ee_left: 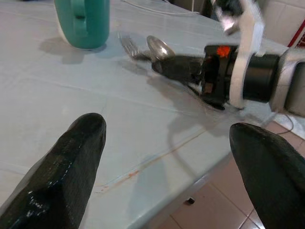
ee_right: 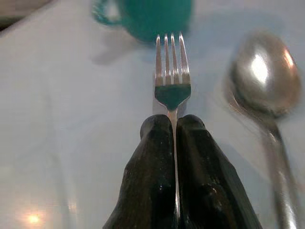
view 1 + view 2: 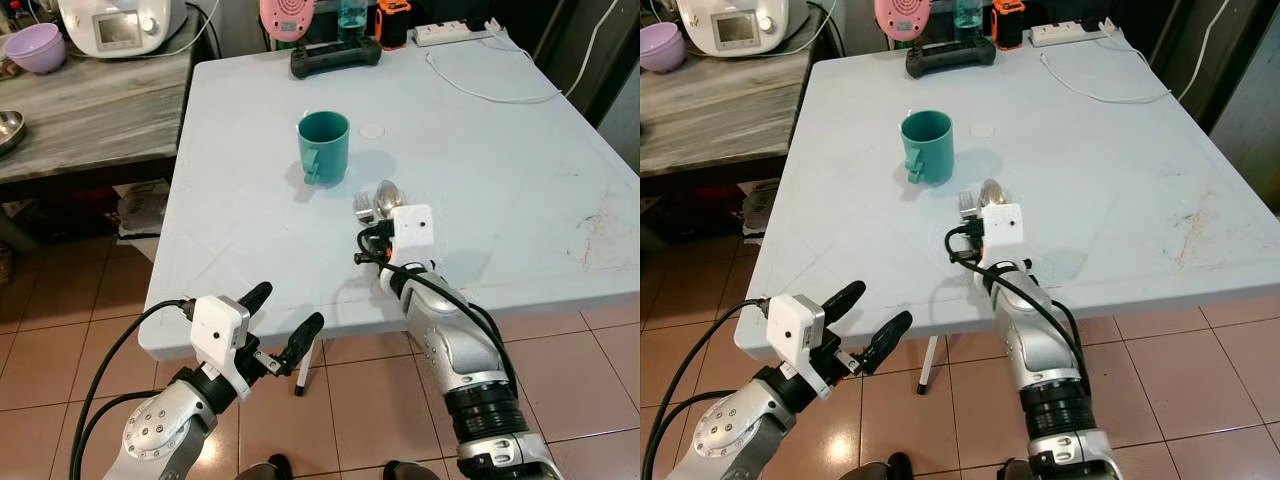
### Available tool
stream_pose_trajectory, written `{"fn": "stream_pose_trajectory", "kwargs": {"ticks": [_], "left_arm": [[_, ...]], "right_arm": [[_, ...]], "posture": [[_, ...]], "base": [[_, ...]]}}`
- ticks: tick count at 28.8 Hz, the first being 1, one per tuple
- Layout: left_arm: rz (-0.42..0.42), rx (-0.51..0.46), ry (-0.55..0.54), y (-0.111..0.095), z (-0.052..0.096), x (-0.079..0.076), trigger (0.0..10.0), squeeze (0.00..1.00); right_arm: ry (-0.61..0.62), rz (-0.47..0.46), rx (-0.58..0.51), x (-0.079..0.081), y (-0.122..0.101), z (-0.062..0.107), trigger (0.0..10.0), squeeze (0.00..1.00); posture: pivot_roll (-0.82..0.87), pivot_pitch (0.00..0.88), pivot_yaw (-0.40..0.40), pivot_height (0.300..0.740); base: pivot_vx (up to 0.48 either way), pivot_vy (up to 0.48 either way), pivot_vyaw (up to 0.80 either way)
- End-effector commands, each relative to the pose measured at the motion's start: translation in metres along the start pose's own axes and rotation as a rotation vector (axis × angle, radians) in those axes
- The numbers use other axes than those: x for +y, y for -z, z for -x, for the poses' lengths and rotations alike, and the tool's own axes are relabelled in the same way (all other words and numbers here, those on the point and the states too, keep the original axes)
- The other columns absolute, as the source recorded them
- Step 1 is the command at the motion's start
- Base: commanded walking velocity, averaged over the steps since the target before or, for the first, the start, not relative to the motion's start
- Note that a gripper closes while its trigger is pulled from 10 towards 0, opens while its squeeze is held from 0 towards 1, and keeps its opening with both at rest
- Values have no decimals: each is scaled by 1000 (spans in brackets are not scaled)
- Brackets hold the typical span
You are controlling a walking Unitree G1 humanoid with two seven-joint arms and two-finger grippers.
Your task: Setting the table
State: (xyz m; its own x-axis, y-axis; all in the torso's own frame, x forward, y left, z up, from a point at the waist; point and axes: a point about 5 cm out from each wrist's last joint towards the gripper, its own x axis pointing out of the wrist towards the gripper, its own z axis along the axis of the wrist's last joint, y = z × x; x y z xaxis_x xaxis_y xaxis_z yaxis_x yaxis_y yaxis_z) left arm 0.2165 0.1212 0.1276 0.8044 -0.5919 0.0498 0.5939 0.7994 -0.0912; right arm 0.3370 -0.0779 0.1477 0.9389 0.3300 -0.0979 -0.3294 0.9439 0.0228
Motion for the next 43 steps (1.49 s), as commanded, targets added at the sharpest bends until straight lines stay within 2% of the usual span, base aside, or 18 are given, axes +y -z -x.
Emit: {"fn": "stream_pose_trajectory", "kwargs": {"ticks": [1,8,9,10,11,12,15,20,23,33,43], "left_arm": [[-14,12,-37,1,2,5,10000,0],[-47,-8,-165,-3,-2,24,10000,0],[-51,-12,-211,-3,-3,30,10000,0],[-55,-15,-232,-4,-3,33,10000,0],[-58,-17,-244,-4,-3,34,10000,0],[-64,-22,-267,-5,-3,38,10000,0],[-68,-30,-303,-6,-3,43,10000,0],[-62,-85,-471,-11,-1,62,10000,0],[-63,-95,-511,-12,-1,66,10000,0],[-63,-117,-546,-11,-2,69,10000,0],[-51,-121,-555,-8,0,68,10000,0]], "right_arm": [[-25,27,-65,5,-11,2,0,0],[-23,55,-162,-2,-24,13,0,0],[-18,62,-188,-5,-27,17,1961,0],[-11,67,-202,-7,-29,20,4902,0],[-6,70,-210,-8,-30,22,4902,0],[3,70,-220,-11,-31,24,10000,0],[17,75,-237,-15,-32,28,10000,0],[56,121,-278,-27,-33,41,10000,0],[57,140,-281,-28,-33,42,10000,0],[41,175,-309,-25,-36,43,10000,0],[47,185,-309,-26,-36,42,10000,0]], "posture": [[-100,164,100,740],[-100,153,98,740],[-100,149,98,740],[-98,145,98,740],[-98,145,98,740],[-97,143,98,740],[-99,139,98,740],[-106,128,91,740],[-109,129,89,740],[-100,120,83,740],[-99,130,83,740]], "base": [[0,0,0],[0,0,0],[0,0,0],[0,0,0],[0,0,0],[0,0,0],[0,0,0],[0,0,0],[0,0,0],[0,242,0],[0,463,0]]}}
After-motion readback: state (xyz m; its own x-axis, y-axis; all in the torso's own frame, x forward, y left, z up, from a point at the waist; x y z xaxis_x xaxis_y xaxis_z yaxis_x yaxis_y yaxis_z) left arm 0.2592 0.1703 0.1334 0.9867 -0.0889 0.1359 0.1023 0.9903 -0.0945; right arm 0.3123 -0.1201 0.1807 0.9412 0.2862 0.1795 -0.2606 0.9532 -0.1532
